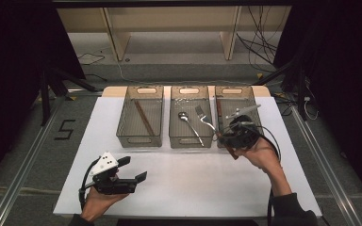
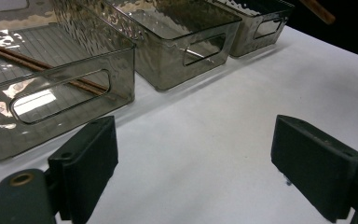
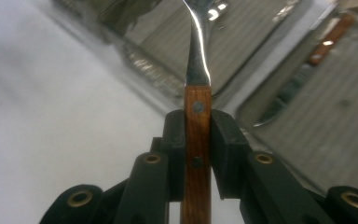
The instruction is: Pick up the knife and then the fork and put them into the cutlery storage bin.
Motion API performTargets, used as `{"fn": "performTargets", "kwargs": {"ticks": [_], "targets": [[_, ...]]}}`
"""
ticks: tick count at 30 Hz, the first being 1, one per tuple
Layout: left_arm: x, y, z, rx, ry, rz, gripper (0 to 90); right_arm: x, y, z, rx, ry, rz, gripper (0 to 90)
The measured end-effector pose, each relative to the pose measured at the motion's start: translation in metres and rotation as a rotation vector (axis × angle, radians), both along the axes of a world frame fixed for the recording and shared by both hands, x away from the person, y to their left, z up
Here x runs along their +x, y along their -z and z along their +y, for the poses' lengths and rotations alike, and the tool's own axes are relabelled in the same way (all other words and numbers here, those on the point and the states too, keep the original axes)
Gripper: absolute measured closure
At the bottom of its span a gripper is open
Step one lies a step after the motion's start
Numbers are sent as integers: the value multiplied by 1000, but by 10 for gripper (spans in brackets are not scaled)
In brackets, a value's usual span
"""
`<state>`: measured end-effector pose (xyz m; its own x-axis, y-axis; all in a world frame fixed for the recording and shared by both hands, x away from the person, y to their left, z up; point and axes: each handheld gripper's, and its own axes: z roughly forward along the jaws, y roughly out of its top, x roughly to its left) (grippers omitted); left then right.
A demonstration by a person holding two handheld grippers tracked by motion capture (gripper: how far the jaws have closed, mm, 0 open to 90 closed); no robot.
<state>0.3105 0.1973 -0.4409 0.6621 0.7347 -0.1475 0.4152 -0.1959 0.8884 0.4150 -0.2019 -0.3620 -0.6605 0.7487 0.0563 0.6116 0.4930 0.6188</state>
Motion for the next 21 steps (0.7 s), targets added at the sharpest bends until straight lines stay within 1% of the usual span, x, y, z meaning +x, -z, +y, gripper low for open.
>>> {"fn": "performTargets", "kwargs": {"ticks": [4,8,13,17,21], "targets": [[0,0,0,-4,-3,2,144,14,-9,-16,19,72,-20,774],[0,0,0,-5,-2,2,144,29,-12,-28,26,150,-19,774],[0,0,0,-3,-1,0,144,51,-5,-40,41,244,0,774],[0,0,0,-5,-1,2,144,65,1,-47,66,295,25,774],[0,0,0,-3,1,1,144,75,4,-51,87,339,42,774]]}}
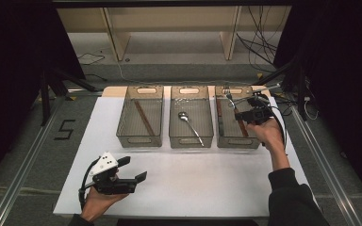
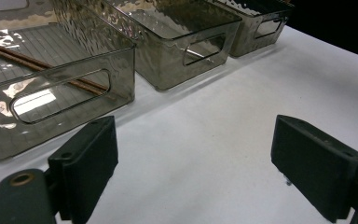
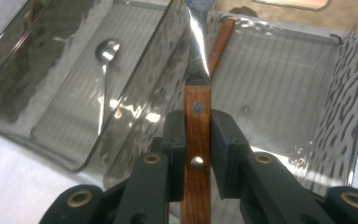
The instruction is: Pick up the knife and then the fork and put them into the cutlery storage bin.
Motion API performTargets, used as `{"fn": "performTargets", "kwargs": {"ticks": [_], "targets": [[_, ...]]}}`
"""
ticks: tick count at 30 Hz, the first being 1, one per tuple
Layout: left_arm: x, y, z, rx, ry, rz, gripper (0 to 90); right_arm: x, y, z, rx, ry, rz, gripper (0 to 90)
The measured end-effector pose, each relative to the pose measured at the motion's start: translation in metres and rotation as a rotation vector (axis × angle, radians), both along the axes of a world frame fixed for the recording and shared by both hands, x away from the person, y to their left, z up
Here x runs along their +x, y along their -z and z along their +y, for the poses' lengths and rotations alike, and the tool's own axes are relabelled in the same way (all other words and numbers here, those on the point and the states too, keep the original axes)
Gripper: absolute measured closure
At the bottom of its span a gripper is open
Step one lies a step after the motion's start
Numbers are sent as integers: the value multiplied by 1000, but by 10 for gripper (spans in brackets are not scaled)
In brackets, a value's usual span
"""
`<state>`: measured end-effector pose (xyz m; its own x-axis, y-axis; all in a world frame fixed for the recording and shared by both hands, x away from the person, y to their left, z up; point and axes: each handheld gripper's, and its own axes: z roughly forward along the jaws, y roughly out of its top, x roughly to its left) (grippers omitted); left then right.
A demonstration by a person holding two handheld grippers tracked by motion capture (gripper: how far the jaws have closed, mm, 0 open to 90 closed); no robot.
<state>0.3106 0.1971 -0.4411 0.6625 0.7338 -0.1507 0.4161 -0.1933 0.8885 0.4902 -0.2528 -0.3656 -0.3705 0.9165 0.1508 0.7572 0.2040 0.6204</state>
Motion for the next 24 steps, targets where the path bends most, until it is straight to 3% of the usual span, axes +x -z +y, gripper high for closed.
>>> {"fn": "performTargets", "kwargs": {"ticks": [5,12,20,22,24], "targets": [[0,0,0,-1,0,0,144,12,5,-3,17,59,5,773],[0,0,0,-3,2,2,143,23,16,-3,5,114,39,772],[0,0,0,-5,3,4,144,30,29,1,-1,134,84,767],[0,0,1,-4,2,3,144,30,32,1,3,133,96,747],[0,0,1,-4,2,4,144,30,32,1,29,129,98,649]]}}
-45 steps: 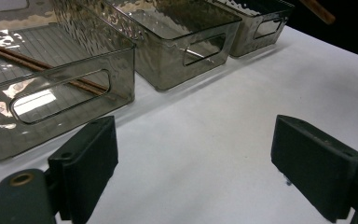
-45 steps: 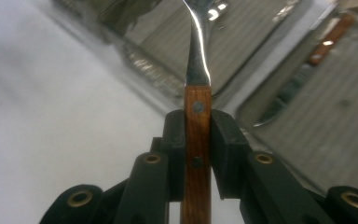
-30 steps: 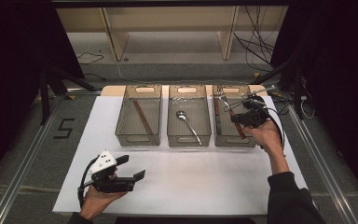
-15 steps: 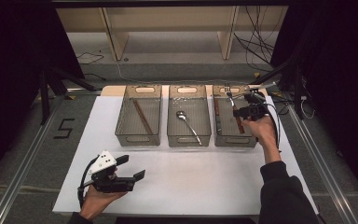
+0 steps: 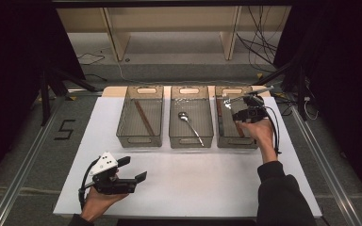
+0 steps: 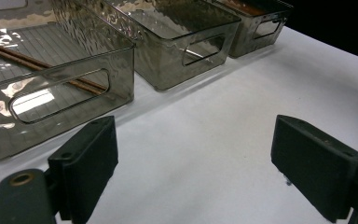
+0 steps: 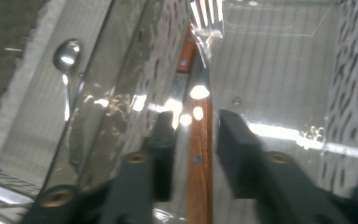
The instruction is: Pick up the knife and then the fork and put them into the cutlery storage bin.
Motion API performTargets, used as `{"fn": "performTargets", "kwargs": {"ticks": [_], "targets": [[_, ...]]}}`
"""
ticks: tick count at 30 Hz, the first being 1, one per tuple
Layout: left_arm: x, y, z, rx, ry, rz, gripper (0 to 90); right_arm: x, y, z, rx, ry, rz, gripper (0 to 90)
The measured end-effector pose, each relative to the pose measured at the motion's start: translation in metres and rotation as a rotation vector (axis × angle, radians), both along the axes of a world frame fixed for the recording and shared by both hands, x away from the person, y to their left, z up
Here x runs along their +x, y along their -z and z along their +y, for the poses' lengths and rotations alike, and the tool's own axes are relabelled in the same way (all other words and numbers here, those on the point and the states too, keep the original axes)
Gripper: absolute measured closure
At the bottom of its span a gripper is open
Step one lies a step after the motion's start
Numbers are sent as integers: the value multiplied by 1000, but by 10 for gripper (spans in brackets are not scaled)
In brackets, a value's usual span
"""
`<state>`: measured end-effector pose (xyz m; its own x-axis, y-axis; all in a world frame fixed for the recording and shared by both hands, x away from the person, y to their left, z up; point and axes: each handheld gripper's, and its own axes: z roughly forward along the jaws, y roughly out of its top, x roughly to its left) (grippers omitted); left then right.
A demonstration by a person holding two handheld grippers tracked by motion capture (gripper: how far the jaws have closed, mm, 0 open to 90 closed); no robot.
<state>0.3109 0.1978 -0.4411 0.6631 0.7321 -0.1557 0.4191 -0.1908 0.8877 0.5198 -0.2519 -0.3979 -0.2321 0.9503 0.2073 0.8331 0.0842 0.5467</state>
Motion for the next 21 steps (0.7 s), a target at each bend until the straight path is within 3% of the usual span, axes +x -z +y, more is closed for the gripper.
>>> {"fn": "performTargets", "kwargs": {"ticks": [2,9,21], "targets": [[0,0,0,0,0,1,144,0,-1,0,5,-8,-1,554],[0,0,0,-1,-1,1,144,-16,-15,5,36,-84,-93,420],[0,0,0,-5,-1,8,144,-65,-21,10,151,-205,-240,296]]}}
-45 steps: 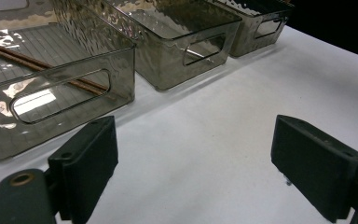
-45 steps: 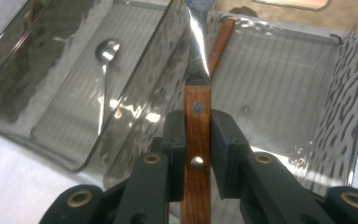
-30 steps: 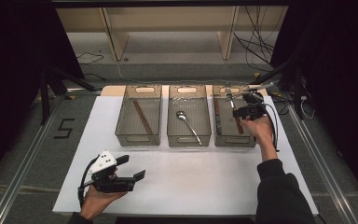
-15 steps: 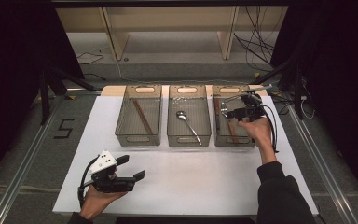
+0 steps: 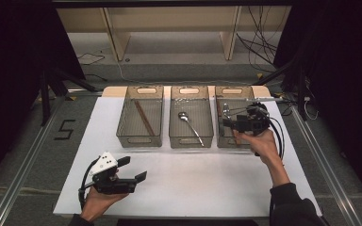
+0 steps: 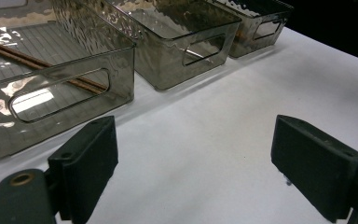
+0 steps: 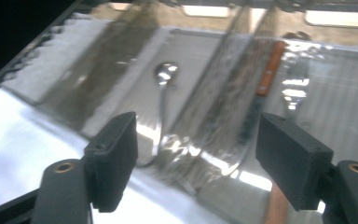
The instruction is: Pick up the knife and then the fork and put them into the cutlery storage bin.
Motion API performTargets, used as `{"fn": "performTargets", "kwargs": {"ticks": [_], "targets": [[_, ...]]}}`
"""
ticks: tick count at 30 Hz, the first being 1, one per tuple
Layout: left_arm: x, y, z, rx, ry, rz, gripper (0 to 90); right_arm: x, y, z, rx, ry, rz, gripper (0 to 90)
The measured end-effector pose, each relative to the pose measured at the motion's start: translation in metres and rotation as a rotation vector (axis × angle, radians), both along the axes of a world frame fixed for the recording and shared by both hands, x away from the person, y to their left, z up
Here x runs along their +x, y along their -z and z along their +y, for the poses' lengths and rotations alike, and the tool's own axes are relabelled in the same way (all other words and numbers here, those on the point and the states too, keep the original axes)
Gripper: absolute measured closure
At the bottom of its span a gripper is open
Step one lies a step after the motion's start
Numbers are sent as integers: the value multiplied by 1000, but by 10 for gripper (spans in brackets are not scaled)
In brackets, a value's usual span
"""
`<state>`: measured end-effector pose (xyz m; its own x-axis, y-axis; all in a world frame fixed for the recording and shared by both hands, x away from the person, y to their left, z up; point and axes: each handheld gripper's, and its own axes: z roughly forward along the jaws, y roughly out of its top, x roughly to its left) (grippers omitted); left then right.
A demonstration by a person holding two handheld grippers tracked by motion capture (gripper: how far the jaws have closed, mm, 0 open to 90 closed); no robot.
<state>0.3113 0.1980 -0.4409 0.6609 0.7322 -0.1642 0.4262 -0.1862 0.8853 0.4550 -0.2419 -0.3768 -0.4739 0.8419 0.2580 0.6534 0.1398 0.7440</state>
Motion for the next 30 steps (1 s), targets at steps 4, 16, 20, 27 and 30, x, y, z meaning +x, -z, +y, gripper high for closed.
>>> {"fn": "performTargets", "kwargs": {"ticks": [4,16,20,27,30], "targets": [[1,0,0,-10,0,6,143,-25,-2,4,49,-44,-51,279],[1,0,0,-17,2,14,144,-92,14,14,83,-161,-145,261],[1,0,0,-19,2,16,143,-105,21,17,84,-178,-165,256],[1,0,0,-22,10,17,143,-123,31,18,67,-188,-201,253],[1,-1,0,-23,11,16,143,-129,36,14,87,-184,-205,252]]}}
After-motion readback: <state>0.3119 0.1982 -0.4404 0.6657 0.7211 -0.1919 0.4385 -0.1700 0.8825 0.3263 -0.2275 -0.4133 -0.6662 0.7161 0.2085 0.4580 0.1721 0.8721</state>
